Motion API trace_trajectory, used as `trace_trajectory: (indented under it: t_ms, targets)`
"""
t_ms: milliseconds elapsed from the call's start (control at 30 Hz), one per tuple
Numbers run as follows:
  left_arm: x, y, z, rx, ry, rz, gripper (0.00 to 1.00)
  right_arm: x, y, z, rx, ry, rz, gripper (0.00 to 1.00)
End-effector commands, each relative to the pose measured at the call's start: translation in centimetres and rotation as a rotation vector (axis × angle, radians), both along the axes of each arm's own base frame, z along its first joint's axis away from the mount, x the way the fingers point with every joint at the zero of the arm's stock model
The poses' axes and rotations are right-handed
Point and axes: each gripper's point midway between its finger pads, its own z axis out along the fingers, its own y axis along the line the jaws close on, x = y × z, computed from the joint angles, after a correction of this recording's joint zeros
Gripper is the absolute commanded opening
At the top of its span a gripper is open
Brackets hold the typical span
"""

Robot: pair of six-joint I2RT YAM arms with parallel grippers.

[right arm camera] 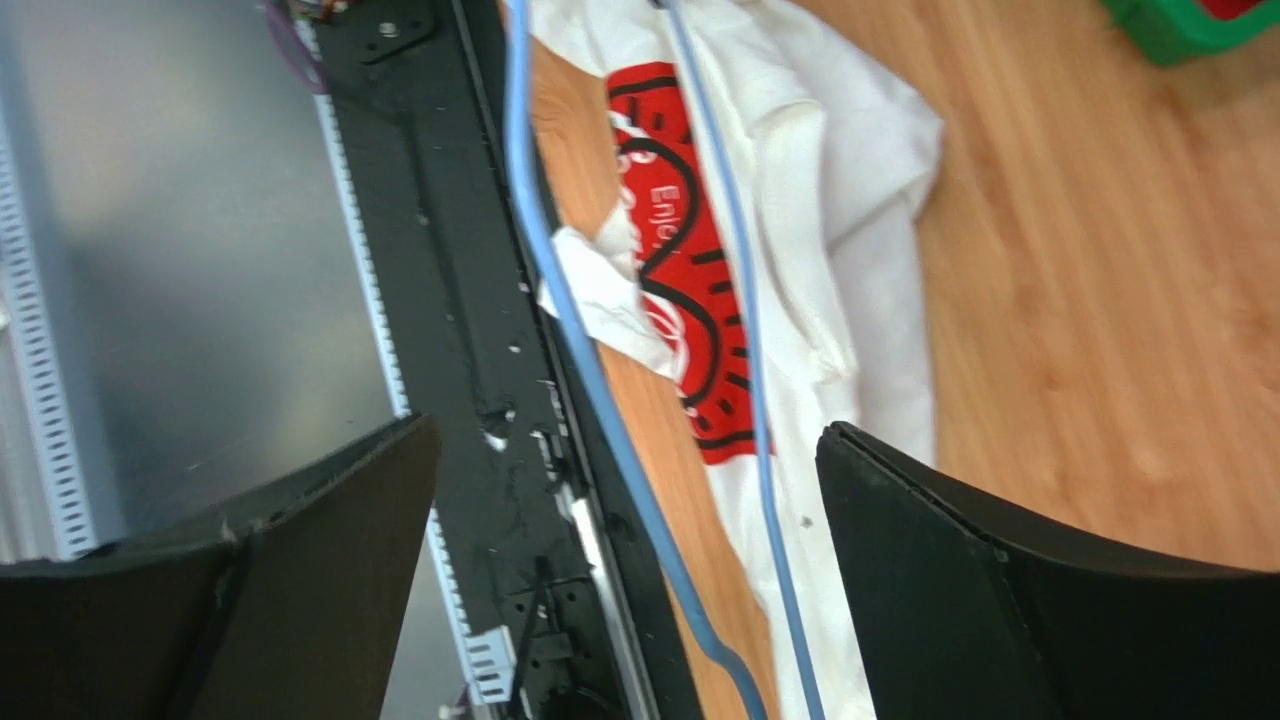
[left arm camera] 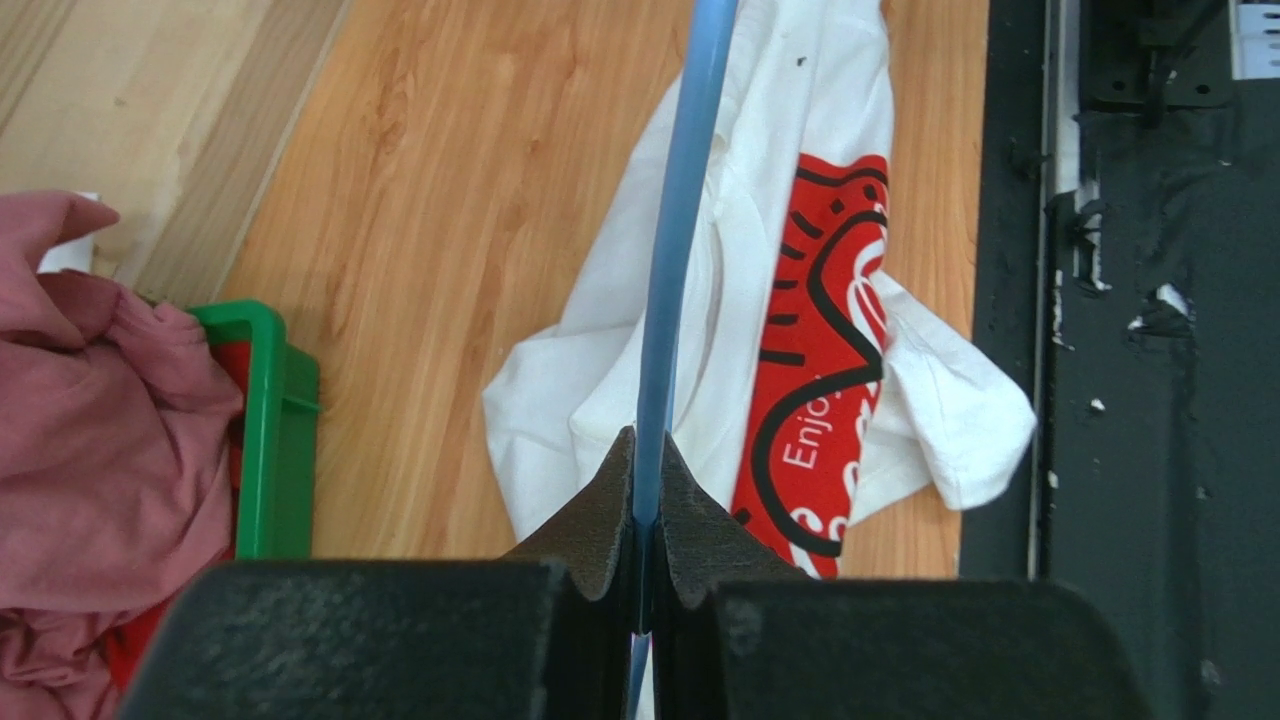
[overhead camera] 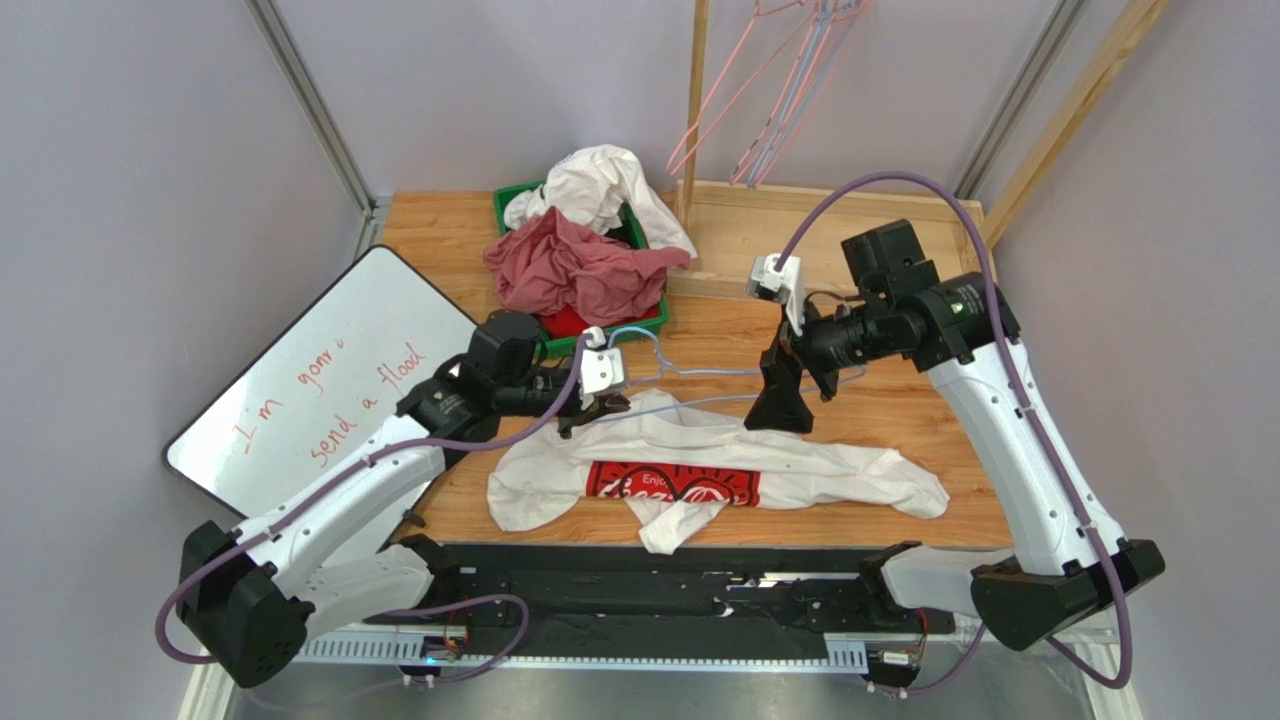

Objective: Place the t-shirt on the hanger
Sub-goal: Pick up the hanger from the clothesline.

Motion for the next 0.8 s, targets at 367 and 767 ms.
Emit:
trace_trajectory:
  t_ms: [367, 767]
  targets:
    - [-1.2, -0.9, 0.7, 0.16, 0.228, -0.055, 0.0, 3.2, 2.7, 4.2, 0.002, -0.243, 0.1, 1.0]
    - [-1.5, -1.5, 0.0, 0.176, 0.274, -0.072, 0.0, 3.1, 7.1, 1.6, 0.091, -0.137, 0.223, 0.83]
